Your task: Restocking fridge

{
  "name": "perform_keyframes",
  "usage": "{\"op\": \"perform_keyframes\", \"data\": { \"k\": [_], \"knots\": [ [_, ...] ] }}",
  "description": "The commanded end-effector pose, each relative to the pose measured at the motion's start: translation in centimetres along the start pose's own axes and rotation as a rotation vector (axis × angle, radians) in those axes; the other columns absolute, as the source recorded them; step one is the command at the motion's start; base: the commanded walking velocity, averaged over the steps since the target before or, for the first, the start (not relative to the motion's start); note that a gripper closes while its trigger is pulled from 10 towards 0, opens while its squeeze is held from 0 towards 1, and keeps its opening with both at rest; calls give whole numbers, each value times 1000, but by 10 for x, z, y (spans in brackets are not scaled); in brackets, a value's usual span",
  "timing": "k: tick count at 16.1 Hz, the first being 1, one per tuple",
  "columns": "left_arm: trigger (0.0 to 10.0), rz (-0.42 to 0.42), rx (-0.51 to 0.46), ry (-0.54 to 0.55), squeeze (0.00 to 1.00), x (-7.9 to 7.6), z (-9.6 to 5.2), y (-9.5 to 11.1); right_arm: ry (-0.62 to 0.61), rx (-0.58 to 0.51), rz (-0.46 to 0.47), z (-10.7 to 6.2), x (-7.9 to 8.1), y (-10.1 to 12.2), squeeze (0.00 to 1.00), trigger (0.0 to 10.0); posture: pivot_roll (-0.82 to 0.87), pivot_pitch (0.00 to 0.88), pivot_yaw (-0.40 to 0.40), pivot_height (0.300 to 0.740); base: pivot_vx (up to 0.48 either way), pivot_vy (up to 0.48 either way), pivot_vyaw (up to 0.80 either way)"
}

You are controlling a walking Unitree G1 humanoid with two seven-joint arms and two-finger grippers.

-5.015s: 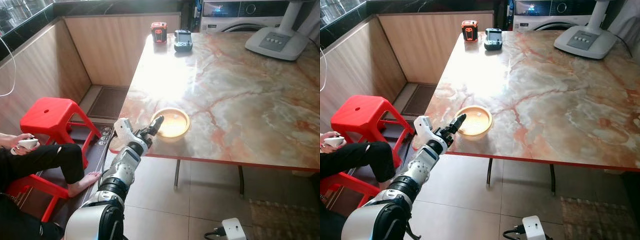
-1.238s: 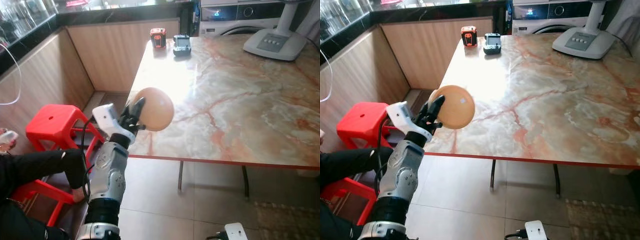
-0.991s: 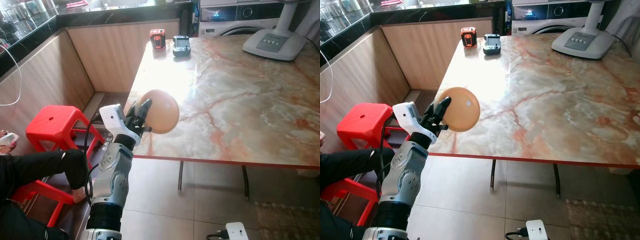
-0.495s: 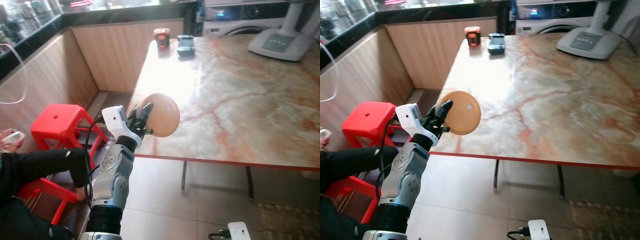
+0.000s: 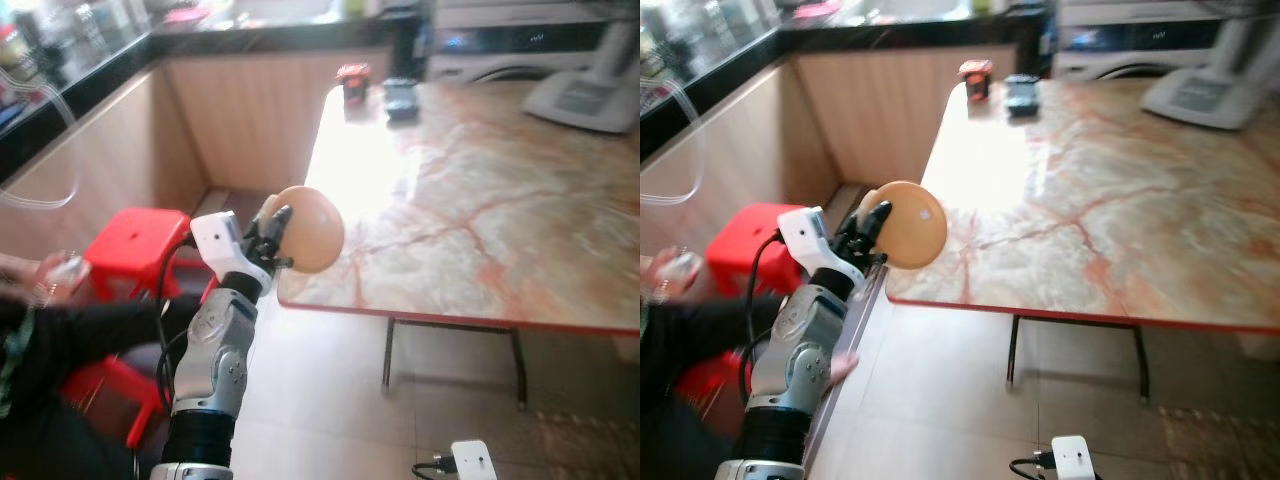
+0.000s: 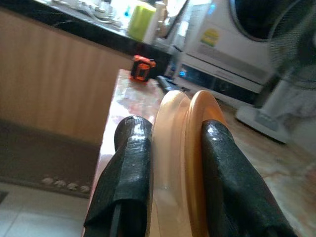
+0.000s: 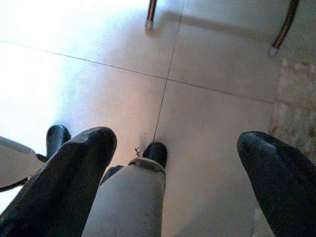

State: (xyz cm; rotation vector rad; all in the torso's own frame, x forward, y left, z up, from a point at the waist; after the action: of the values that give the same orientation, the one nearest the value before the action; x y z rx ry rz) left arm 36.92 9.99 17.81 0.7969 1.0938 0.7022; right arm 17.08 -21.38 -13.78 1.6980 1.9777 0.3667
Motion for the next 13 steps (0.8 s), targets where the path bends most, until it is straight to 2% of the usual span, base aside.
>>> {"op": "perform_keyframes", "data": {
  "k": [1,13],
  "knots": [
    [10000,4,-18,-15,0,-5,3,5,10,16,-5,0,4,-4,0,10000,-16,36,97,740,0,300,-800],
    [10000,-1,-24,-16,0,-5,5,6,22,22,-23,0,5,-4,0,10000,-16,34,95,740,0,22,-800]
  ]
}}
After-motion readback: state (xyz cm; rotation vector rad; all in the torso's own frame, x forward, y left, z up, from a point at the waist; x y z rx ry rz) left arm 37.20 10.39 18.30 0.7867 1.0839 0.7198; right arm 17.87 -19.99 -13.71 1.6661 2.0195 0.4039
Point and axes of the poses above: a point about 5 cm out from each wrist's last joint towards the gripper, its own z axis pointing out of the wrist towards the gripper, its own y axis along the axis of the wrist's last joint, x = y × z, the point moved 5 cm from there along z, pointing out of the wrist towards the gripper, and after that the axes turned 5 degrees about -z, right-handed, at the moved point
